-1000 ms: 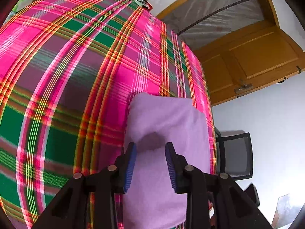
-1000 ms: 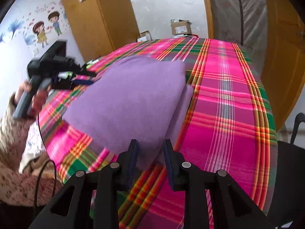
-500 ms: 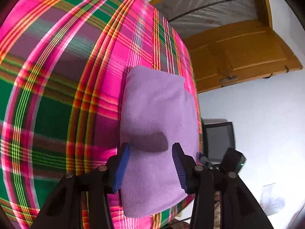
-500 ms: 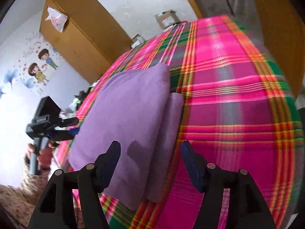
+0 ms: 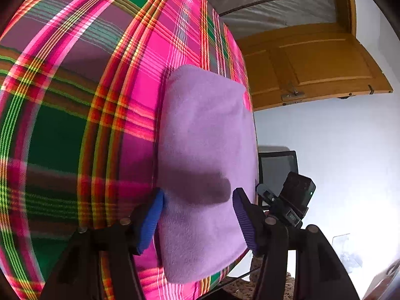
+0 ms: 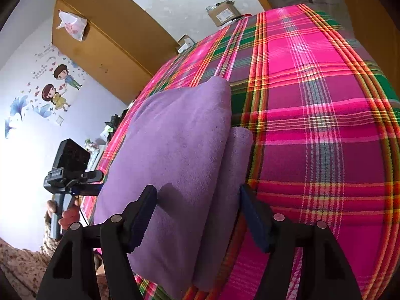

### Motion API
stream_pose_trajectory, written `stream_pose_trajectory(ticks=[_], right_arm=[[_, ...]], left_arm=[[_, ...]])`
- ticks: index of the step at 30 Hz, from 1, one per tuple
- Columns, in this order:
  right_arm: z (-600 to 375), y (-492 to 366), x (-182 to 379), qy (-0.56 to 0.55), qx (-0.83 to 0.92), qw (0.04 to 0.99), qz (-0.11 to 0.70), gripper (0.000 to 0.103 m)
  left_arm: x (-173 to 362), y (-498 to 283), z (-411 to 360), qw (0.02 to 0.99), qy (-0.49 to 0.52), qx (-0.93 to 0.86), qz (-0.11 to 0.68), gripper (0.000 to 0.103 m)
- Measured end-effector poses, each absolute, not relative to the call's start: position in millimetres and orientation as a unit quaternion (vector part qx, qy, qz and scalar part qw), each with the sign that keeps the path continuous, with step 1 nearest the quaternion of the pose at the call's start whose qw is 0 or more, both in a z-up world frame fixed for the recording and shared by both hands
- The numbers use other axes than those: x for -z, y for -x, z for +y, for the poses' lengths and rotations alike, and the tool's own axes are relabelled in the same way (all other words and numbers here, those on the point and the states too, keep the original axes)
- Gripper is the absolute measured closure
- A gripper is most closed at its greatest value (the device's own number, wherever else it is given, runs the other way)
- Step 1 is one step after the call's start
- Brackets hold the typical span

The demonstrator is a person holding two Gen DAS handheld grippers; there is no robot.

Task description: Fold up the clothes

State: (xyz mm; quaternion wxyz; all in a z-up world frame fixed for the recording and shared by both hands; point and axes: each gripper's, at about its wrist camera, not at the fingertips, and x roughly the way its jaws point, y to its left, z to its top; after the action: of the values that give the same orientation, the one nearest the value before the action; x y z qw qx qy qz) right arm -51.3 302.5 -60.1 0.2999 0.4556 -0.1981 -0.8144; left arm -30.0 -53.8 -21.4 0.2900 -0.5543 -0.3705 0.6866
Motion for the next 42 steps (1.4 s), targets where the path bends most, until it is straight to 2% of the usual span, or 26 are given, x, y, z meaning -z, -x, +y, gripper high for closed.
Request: stream_pose_trajectory(ticks=[5,18,22,24,26,29,31,42], right_arm=[[298.6,55.2,60.2,-0.455,0.81,0.309,-0.205,0.027],[305.9,53.5,65.0,-0.448,0.808,0.303,-0.234,0.025],[295.3,50.5,60.5,-0.453,0.814,0.299,-0.206,0.026],[289.9,49.4,59.1,-0.457,0.816,0.3,-0.191,0.033],[286.7,49.6,60.8,-0.461,0.815,0.296,-0.189,0.049],[283.6,49.5,62.4,-0.461,0.813,0.295,-0.196,0.063],[279.2,49.2,60.0,-0.455,0.817,0.296,-0.195,0.069],[254.0,53.3,35.2,-0.42,0.833,0.307,-0.189,0.071]], left_arm=[[24.4,34.6,-53.5,0.297,0.551,-0.679,-0.383,0.045],[23.4,39.5,-46.5,0.308,0.547,-0.675,-0.389,0.045],[26.1,40.1,-43.4,0.305,0.546,-0.671,-0.398,0.054],[26.0,39.6,-42.6,0.304,0.544,-0.674,-0.397,0.059],[24.1,38.4,-41.0,0.303,0.542,-0.679,-0.392,0.061],[20.9,38.9,-37.0,0.302,0.54,-0.681,-0.393,0.065],[18.6,40.8,-36.4,0.302,0.539,-0.682,-0.391,0.067],[-7.4,58.3,-63.6,0.296,0.516,-0.707,-0.383,0.072]])
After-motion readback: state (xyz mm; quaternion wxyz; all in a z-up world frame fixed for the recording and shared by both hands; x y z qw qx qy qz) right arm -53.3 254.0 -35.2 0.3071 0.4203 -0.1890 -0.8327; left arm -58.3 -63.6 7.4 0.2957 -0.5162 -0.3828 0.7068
